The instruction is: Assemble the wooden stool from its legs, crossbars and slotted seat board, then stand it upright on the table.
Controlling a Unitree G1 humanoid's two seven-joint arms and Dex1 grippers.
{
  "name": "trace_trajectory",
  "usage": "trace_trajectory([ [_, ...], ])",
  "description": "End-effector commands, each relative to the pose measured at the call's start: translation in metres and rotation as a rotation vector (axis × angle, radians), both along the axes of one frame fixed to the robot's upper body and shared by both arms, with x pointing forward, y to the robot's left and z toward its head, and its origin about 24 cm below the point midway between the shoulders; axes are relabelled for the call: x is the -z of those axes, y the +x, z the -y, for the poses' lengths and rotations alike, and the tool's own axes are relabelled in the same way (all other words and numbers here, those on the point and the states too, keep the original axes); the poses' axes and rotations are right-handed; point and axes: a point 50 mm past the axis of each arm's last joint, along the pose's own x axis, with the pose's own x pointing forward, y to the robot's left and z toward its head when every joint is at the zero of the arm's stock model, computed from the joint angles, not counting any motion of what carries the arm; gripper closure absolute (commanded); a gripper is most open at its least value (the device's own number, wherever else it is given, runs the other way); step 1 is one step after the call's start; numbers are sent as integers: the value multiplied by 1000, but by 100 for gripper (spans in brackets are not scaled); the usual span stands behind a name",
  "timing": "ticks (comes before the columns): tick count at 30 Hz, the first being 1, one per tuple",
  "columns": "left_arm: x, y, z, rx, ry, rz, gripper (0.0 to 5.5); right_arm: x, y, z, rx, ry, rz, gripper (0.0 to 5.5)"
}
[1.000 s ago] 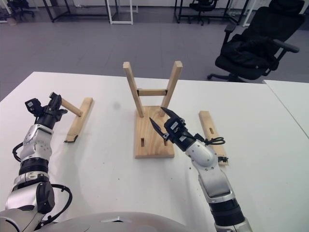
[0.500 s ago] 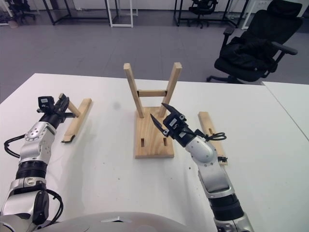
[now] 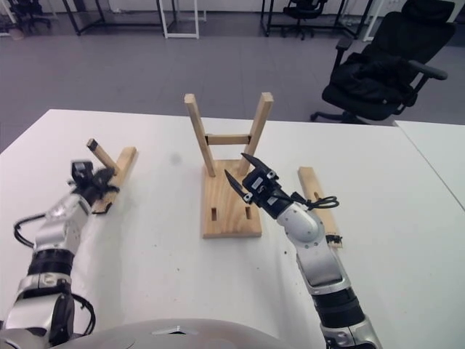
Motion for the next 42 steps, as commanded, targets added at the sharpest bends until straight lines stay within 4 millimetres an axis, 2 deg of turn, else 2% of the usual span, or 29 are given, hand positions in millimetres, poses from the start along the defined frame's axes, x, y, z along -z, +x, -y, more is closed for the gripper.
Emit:
trace_trajectory([
  [1,-17,5,-1,28,58,26,393,-3,1,-2,-5,10,12,266],
  [10,-30,-13,-7,115,153,-122,275,0,-4,-2,22,26,1,266],
  [13,-22,-17,-5,128,132,-188,213,2,-5,-6,22,33,-5,266],
  [15,0,-21,-6,130,168,-265,253,2,-4,-7,17,30,-4,266],
  [17,10,-24,-8,144,209,-313,293,2,-3,-8,19,29,-3,266],
  [19,15,-28,-13,154,240,-349,316,1,-3,-10,16,33,-4,266],
  [20,16,-29,-15,156,248,-357,344,1,-3,-10,15,34,-4,266],
  [22,12,-27,-17,156,270,-328,349,2,-4,-11,17,36,-4,266],
  [25,-9,-17,-10,178,252,-170,349,2,-3,-10,21,34,-5,266],
  [27,-36,-11,-4,212,188,6,349,-3,2,-5,39,83,-15,266],
  [29,-81,-13,8,326,39,242,349,-28,15,3,46,328,-78,266],
  [31,-123,-24,18,458,-25,413,349,-65,25,1,-71,587,-137,266],
  [35,-171,-38,52,680,-20,553,349,-133,44,-23,-313,854,-224,266],
  [38,-180,-41,80,819,-9,558,349,-163,51,-44,-413,962,-328,266],
  [42,-174,-41,96,897,51,515,349,-173,51,-60,-451,1044,-484,266],
])
